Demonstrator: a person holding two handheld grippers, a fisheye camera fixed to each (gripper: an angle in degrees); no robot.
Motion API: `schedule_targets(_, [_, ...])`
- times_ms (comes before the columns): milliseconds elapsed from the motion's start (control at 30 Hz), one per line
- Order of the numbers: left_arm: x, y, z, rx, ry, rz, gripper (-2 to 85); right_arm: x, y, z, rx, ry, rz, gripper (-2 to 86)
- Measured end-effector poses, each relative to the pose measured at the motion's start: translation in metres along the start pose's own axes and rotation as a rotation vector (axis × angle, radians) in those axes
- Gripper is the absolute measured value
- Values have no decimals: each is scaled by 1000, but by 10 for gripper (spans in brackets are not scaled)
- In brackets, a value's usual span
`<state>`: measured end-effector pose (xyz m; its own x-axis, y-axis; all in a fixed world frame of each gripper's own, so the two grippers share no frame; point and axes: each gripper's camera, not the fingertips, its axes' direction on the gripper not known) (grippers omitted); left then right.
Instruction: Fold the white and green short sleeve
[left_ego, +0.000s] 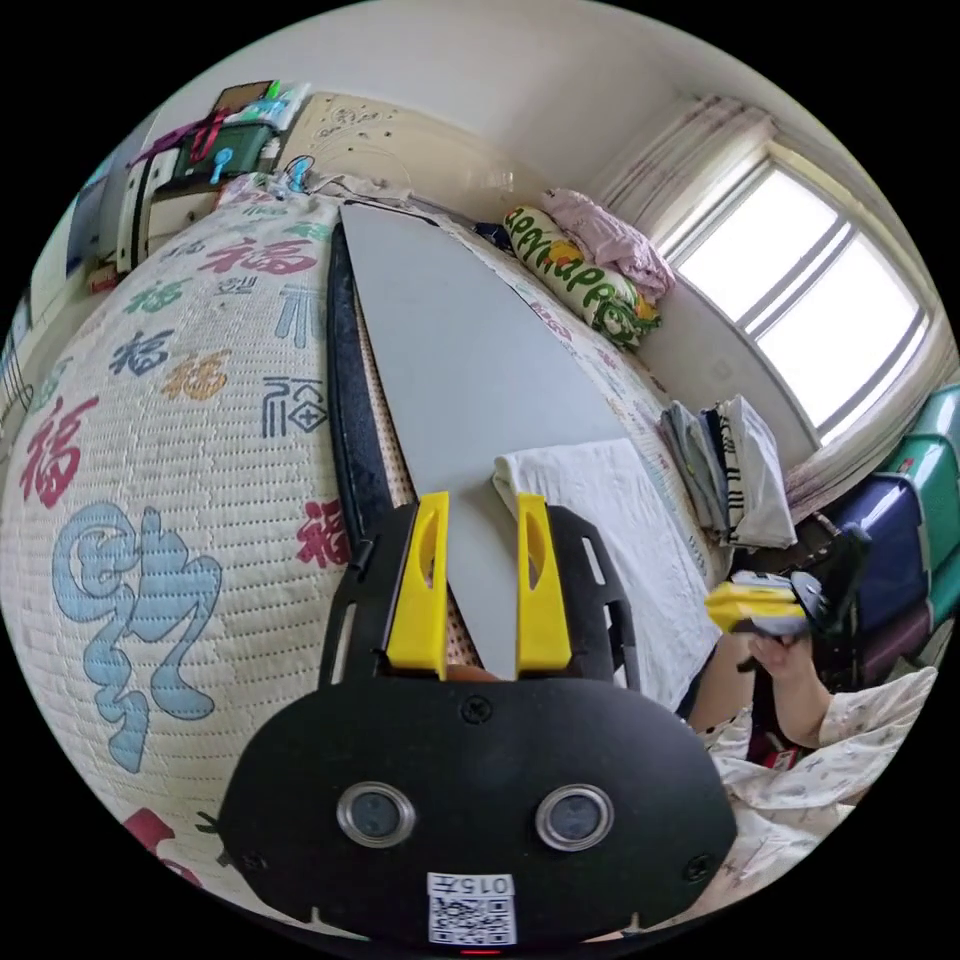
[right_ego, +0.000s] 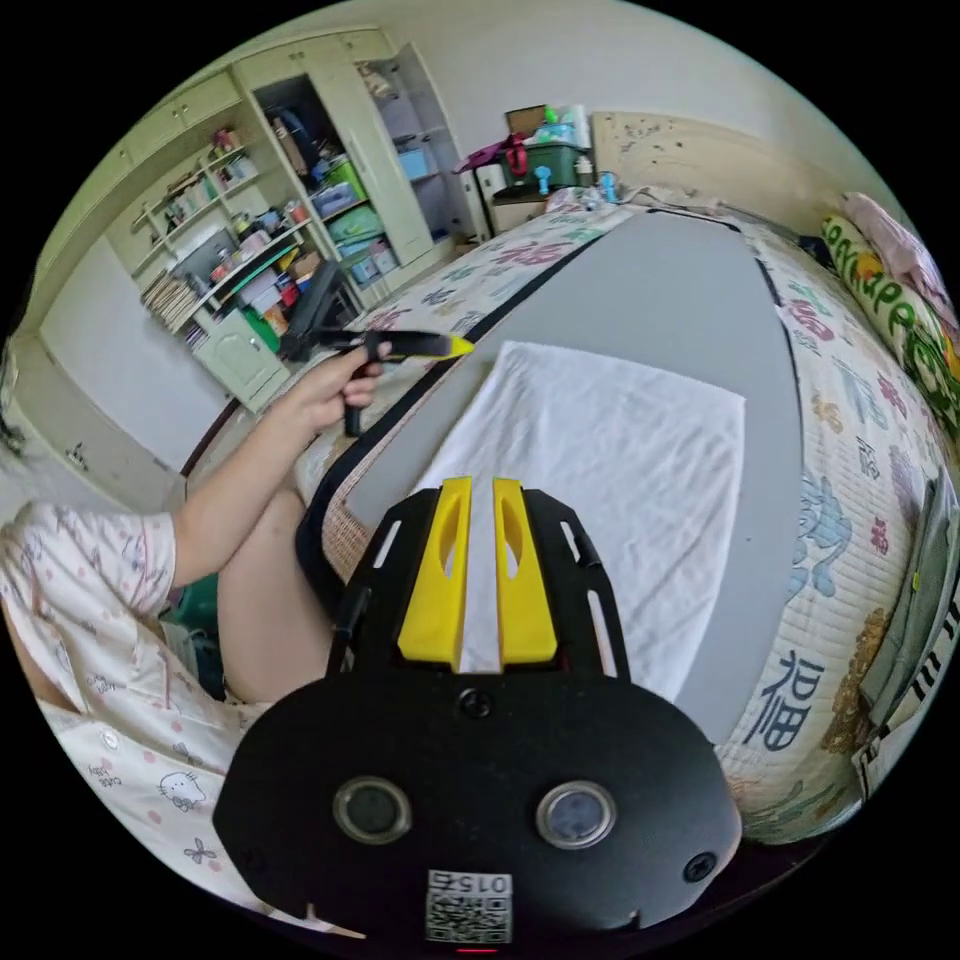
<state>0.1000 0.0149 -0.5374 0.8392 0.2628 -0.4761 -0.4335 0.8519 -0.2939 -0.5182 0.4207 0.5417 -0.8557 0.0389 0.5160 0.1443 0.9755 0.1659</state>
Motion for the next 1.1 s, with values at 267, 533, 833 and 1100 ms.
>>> schedule_targets(267, [-13,-29,-76,-33,161,-125,141,150,-58,5,-94,56,168,40])
schedule_targets(533, [-18,-66,-127,22,336,-244,154,206,-62,20,-197,82,193,2])
schedule_targets(833, [-8,-105,-167,59,411,-335,133,245,-25,21,-192,7,97,-3])
schedule_targets(1100, [2,-124,-190,48,415,-390,81,333,53,-3,-207,-158,94,-2])
